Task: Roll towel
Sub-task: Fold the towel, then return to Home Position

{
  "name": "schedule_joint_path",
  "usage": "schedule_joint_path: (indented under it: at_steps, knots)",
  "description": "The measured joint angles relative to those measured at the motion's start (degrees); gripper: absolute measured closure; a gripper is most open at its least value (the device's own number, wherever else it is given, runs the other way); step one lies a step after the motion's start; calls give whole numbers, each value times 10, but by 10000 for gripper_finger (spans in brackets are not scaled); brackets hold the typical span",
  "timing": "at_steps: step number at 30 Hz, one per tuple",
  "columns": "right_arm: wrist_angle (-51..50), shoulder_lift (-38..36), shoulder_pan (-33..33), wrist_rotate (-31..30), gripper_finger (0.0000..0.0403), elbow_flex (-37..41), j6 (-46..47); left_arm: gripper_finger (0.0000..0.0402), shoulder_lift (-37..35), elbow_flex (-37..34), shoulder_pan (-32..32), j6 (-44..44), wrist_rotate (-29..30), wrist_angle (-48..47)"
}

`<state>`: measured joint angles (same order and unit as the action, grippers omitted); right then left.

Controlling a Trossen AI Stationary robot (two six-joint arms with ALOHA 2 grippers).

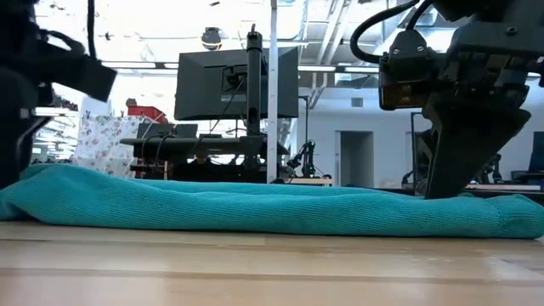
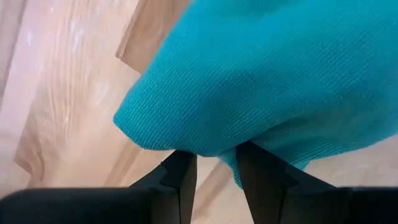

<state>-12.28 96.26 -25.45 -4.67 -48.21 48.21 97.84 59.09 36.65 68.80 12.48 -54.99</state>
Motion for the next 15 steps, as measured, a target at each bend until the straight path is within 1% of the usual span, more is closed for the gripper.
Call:
schedule_joint_path:
  at_steps: [8,12,15]
  knots:
    - [-87,-38,5,0,269,1,-16,304,-49,0,44,39,-4,2]
    - [-82,-74,5,0,269,1,-22,304,-72,0,50,39,-4,32]
    - [-67,-115,8,0,269,1,-22,304,-101,1,42,6,-5,79]
